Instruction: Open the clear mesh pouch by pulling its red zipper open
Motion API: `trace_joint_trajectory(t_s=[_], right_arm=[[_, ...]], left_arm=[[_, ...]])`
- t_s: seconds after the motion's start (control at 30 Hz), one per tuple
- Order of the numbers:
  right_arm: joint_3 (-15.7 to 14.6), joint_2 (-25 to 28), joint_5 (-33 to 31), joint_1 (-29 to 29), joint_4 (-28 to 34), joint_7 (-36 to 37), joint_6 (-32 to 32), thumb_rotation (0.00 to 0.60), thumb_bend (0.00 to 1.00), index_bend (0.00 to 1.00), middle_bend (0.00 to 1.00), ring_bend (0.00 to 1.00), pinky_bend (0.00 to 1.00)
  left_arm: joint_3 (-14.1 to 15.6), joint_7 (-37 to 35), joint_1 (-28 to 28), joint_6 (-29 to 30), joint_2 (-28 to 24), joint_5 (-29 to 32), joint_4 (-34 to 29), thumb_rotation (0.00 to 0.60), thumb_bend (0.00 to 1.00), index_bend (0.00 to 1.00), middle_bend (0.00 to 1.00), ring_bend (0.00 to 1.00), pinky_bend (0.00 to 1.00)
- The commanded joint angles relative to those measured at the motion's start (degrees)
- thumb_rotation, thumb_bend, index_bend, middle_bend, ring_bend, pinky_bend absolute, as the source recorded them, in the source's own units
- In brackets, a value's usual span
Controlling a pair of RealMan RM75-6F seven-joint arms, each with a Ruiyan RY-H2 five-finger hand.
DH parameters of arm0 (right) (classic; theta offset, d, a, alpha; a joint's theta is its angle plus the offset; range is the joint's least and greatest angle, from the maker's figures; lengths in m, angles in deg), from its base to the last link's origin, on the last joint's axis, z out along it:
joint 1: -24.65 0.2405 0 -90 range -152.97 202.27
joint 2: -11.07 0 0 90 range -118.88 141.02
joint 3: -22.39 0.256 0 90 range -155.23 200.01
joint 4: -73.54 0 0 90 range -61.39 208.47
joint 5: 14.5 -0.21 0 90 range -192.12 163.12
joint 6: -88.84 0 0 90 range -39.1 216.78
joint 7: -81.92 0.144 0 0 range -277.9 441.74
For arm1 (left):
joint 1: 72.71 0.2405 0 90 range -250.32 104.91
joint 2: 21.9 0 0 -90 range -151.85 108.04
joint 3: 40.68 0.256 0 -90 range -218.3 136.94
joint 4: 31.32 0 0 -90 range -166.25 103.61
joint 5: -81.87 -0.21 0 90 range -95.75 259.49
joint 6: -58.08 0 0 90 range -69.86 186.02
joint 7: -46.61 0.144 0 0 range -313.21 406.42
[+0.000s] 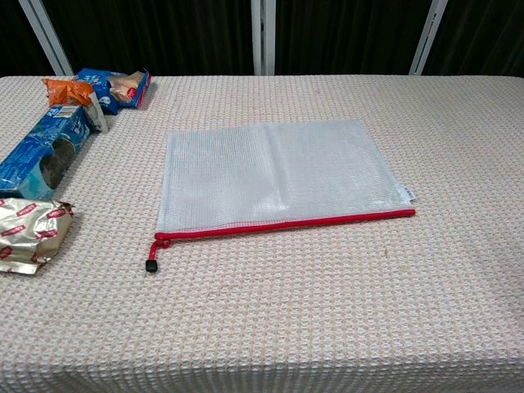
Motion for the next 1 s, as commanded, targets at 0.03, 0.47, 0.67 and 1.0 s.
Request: trace_joint_trajectory(t_s=[0.03,0.47,0.67,1.0], right_arm=[[0.5,-0.2,0.6,0.1,0.2,-0.4,-0.3,0.600,0.21,0.00,0.10,0.00,0.00],[3.3,-2.9,14.4,14.5,7.9,-5.0,-16.4,0.600,0.21,0.06,0.14,0.00,0.00],[9.6,-11.2,11.5,28.3,10.8,-11.1,-36.4,0.600,0.21,0.16,0.15,0.00,0.00],[17.3,-31.5,2.4,42.4,-1.7,-18.9,-50.6,0.600,0.21,0.27,0.16,0.00,0.00]], left_arm=[[-0.1,-0.4,0.1,-0.1,0.3,0.3,0.0,0.600,0.00,0.23,0.15,0.10,0.16],[-0.1,-1.1,0.0,0.0,0.6,-1.0,0.4,0.600,0.00,0.23,0.15,0.10,0.16],[0.1,-1.3,0.1,0.0,0.2,-1.2,0.4,0.600,0.00,0.23,0.15,0.10,0.16],[0.2,-3.9,0.2,-1.5,-0.5,-0.2,1.2,0.600,0.00,0.23,0.15,0.10,0.16]])
